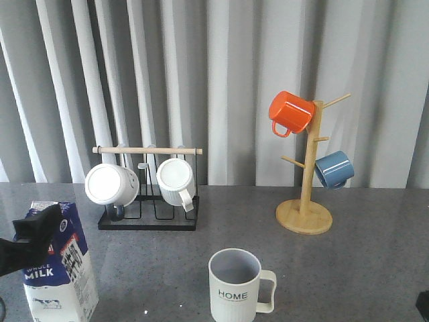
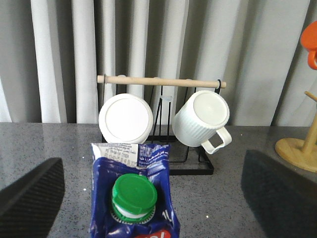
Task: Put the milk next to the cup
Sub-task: 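Grasp the milk carton's top with the left gripper and lift it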
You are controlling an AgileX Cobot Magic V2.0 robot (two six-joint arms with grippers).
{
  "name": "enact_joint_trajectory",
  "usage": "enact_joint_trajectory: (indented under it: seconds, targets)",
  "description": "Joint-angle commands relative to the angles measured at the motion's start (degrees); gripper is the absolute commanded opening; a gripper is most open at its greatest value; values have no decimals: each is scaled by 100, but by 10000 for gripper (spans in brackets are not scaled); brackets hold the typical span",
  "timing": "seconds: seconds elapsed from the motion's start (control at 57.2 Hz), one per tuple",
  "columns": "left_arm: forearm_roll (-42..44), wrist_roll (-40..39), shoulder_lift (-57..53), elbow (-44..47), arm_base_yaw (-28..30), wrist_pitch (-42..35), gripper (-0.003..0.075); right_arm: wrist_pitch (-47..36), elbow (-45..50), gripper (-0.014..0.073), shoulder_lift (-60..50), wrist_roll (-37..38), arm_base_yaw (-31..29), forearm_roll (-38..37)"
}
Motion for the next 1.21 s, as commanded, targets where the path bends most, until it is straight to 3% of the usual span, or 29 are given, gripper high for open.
enact_joint_trajectory:
  seconds: [0.0, 0.524, 0.629, 0.909, 1.189]
  targets:
    - [-14, -161, 262, -216, -36, -695, 722, -404, -187, -6, -40, -48, -22, 15]
    - [-14, -139, 1162, -216, -36, -868, 688, -404, -187, -6, -40, -48, -22, 15]
    - [-14, -162, 1194, -216, -36, -887, 610, -404, -187, -6, -40, -48, -22, 15]
    - [-14, -234, 1241, -216, -36, -865, 307, -404, -187, -6, -40, -48, -22, 15]
    - [-14, -259, 1241, -216, -36, -865, 140, -404, -187, -6, -40, -48, -22, 15]
